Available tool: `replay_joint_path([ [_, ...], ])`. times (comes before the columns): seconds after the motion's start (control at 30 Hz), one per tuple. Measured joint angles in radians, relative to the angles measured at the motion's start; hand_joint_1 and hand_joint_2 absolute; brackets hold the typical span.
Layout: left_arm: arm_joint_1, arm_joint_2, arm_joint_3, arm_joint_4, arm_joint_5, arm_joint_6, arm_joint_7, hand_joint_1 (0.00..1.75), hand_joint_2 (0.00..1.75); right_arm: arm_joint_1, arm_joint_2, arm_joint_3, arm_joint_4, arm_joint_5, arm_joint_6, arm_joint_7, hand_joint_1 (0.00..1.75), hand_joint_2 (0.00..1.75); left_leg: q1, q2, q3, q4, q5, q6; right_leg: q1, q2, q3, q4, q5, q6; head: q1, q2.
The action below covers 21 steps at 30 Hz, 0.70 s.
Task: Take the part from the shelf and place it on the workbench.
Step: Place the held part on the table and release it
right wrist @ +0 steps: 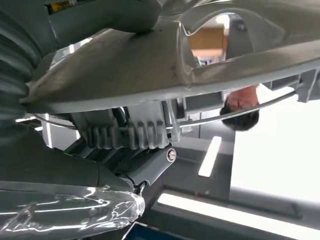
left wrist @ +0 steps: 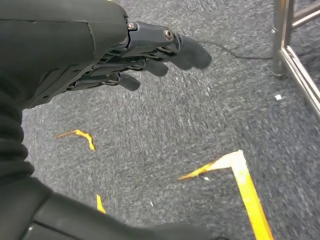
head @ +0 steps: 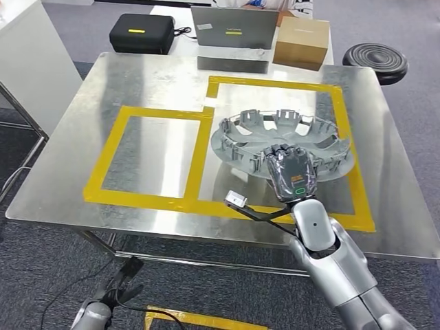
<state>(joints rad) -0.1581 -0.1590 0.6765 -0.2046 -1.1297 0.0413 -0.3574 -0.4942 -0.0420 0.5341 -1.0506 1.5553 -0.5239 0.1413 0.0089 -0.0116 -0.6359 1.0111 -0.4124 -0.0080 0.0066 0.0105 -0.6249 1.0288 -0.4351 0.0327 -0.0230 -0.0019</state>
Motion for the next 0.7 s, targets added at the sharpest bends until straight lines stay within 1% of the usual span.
replay_joint_path([
  [0.03,0.0,-0.001,-0.001,0.0,0.003,0.001,0.001,0.0,0.0,-0.006,0.003,0.004,0.031,0.005,0.0,0.01,1.75,1.75,0.002,0.0,0.001,-0.001,0.001,0.006,-0.001,-0.001,-0.007,0.012,-0.01,0.006,0.002,0.0],
  [0.07,-0.001,-0.001,-0.002,-0.001,0.006,0.002,0.002,0.0,0.0,-0.013,0.004,0.007,0.059,0.009,0.0,0.022,1.75,1.75,0.004,0.0,0.003,-0.003,0.001,0.012,-0.002,-0.001,-0.023,0.046,-0.029,0.011,0.004,0.0],
  [0.1,-0.001,-0.001,-0.004,-0.001,0.009,0.003,0.004,0.0,0.0,-0.02,0.005,0.013,0.09,0.013,0.001,0.035,1.75,1.75,0.005,0.0,0.004,-0.003,0.001,0.015,-0.003,-0.002,-0.05,0.101,-0.057,0.016,0.006,0.0],
  [0.13,-0.001,-0.001,-0.006,-0.001,0.013,0.003,0.005,0.0,0.0,-0.028,0.006,0.019,0.121,0.015,0.001,0.049,1.75,1.75,0.006,0.0,0.004,-0.003,0.0,0.018,-0.004,-0.003,-0.085,0.171,-0.088,0.02,0.008,0.0],
  [0.17,0.0,-0.001,-0.01,-0.001,0.015,0.003,0.006,0.0,0.0,-0.033,0.007,0.026,0.151,0.017,0.002,0.061,1.75,1.75,0.006,0.0,0.004,-0.003,-0.001,0.02,-0.005,-0.003,-0.119,0.237,-0.11,0.022,0.009,0.0],
  [0.2,0.001,-0.001,-0.014,-0.001,0.018,0.003,0.008,0.0,0.0,-0.037,0.008,0.035,0.183,0.018,0.005,0.074,1.75,1.75,0.006,-0.001,0.005,-0.002,-0.002,0.02,-0.007,-0.003,-0.142,0.278,-0.117,0.024,0.009,0.0],
  [0.23,0.001,-0.001,-0.018,-0.001,0.021,0.003,0.008,0.0,0.0,-0.04,0.009,0.044,0.211,0.018,0.009,0.085,1.75,1.75,0.006,-0.001,0.007,-0.002,-0.003,0.02,-0.008,-0.003,-0.147,0.281,-0.104,0.024,0.009,0.0],
  [0.27,0.001,-0.001,-0.021,-0.001,0.023,0.004,0.009,0.0,0.0,-0.042,0.01,0.051,0.235,0.018,0.014,0.093,1.75,1.75,0.007,-0.002,0.01,-0.002,-0.005,0.018,-0.009,-0.003,-0.132,0.242,-0.074,0.024,0.009,0.0],
  [0.3,0.001,-0.002,-0.022,-0.001,0.025,0.004,0.009,0.0,0.0,-0.046,0.012,0.057,0.257,0.018,0.018,0.101,1.75,1.75,0.008,-0.003,0.014,-0.002,-0.007,0.016,-0.01,-0.003,-0.1,0.173,-0.034,0.024,0.009,0.0],
  [0.33,0.001,-0.002,-0.023,-0.001,0.026,0.004,0.009,0.0,0.0,-0.051,0.014,0.062,0.275,0.018,0.021,0.105,1.75,1.75,0.007,-0.003,0.018,-0.001,-0.01,0.012,-0.01,-0.003,-0.064,0.103,-0.004,0.024,0.009,0.0],
  [0.37,0.0,-0.002,-0.025,-0.001,0.027,0.004,0.009,0.0,0.0,-0.056,0.017,0.067,0.29,0.018,0.023,0.107,1.75,1.75,0.005,-0.003,0.019,0.0,-0.012,0.007,-0.01,-0.003,-0.034,0.046,0.013,0.023,0.01,0.0],
  [0.4,0.0,-0.002,-0.026,-0.001,0.028,0.004,0.009,0.0,0.0,-0.06,0.019,0.071,0.304,0.018,0.023,0.109,1.75,1.75,0.004,-0.003,0.019,0.0,-0.013,0.002,-0.009,-0.002,-0.017,0.014,0.019,0.02,0.009,0.0],
  [0.43,0.0,-0.002,-0.027,-0.001,0.028,0.004,0.009,0.0,0.0,-0.063,0.021,0.075,0.316,0.018,0.025,0.11,1.75,1.75,0.002,-0.003,0.018,0.0,-0.012,-0.002,-0.007,0.0,-0.011,0.006,0.014,0.016,0.008,0.0],
  [0.5,0.001,-0.002,-0.028,-0.001,0.03,0.004,0.01,0.0,0.0,-0.066,0.024,0.082,0.338,0.018,0.035,0.116,1.75,1.75,0.003,-0.003,0.017,-0.001,-0.012,-0.012,-0.008,0.001,-0.013,0.004,0.015,0.003,0.005,0.0],
  [0.53,0.0,-0.002,-0.029,-0.001,0.031,0.005,0.011,0.0,0.0,-0.067,0.026,0.085,0.35,0.018,0.042,0.122,1.75,1.75,0.004,-0.002,0.013,0.007,-0.02,-0.017,-0.009,0.002,-0.012,0.003,0.015,-0.003,0.004,0.0],
  [0.57,0.0,-0.002,-0.029,-0.001,0.033,0.005,0.012,0.0,0.0,-0.069,0.029,0.089,0.361,0.018,0.051,0.13,1.75,1.75,0.004,-0.001,0.002,0.031,-0.037,-0.022,-0.012,0.001,-0.011,0.001,0.016,-0.01,0.003,0.0],
  [0.6,0.0,-0.002,-0.029,-0.001,0.035,0.005,0.013,0.0,0.0,-0.072,0.032,0.093,0.373,0.018,0.059,0.138,1.75,1.75,0.004,0.001,-0.019,0.077,-0.063,-0.026,-0.014,0.001,-0.01,0.0,0.016,-0.014,0.002,0.0],
  [0.67,0.003,-0.002,-0.032,-0.001,0.039,0.006,0.015,0.0,0.0,-0.075,0.039,0.101,0.398,0.018,0.074,0.155,1.75,1.75,0.003,0.001,-0.082,0.211,-0.123,-0.031,-0.013,0.0,-0.01,0.0,0.015,-0.02,0.001,0.0],
  [0.7,0.005,-0.002,-0.034,-0.001,0.04,0.007,0.016,0.0,0.0,-0.074,0.043,0.105,0.41,0.018,0.08,0.162,1.74,1.75,0.003,0.001,-0.108,0.262,-0.138,-0.031,-0.013,0.0,-0.01,0.0,0.015,-0.02,0.001,0.0],
])
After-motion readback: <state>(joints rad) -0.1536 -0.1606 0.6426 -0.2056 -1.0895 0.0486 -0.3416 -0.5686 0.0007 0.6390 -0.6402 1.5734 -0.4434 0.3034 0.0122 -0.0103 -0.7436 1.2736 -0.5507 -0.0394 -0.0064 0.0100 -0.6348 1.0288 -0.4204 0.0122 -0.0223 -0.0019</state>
